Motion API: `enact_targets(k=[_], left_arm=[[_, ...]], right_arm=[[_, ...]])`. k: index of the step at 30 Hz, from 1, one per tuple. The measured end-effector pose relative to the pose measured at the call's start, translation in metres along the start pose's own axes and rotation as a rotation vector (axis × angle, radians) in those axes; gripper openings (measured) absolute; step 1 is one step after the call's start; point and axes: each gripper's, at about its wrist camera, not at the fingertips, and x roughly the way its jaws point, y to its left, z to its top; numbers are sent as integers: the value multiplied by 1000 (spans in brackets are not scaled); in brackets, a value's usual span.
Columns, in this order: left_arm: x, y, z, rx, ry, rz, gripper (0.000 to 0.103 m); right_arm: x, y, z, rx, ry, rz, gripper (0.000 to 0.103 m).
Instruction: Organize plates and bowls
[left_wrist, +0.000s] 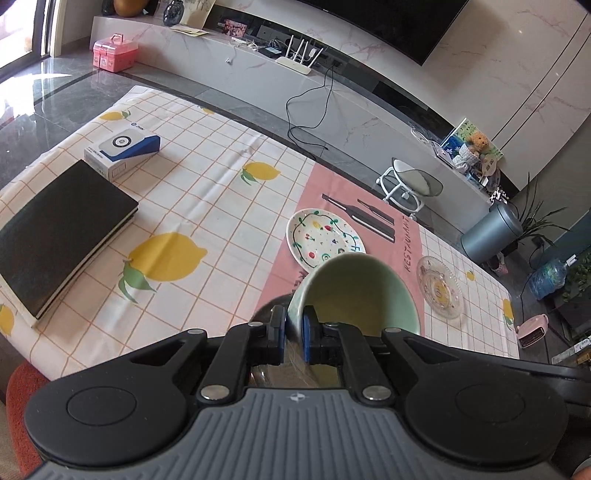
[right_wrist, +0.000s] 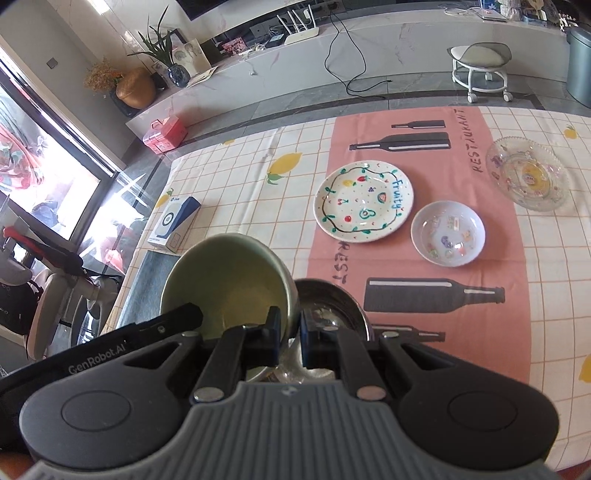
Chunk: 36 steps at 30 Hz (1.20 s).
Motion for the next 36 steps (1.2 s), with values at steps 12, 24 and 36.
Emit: enact_targets(k=[12,24,36], left_arm=[[16,-5,-29,43,86,4,10],[39,-16,-30,157,163,53,10],[56,-22,-25,258,234,102,13]], right_arm=[[4,-25,-24,27,41,-31,8],[27,-35,-23,22,101,-64,7],[45,-33,-15,-7,127,-98,8]])
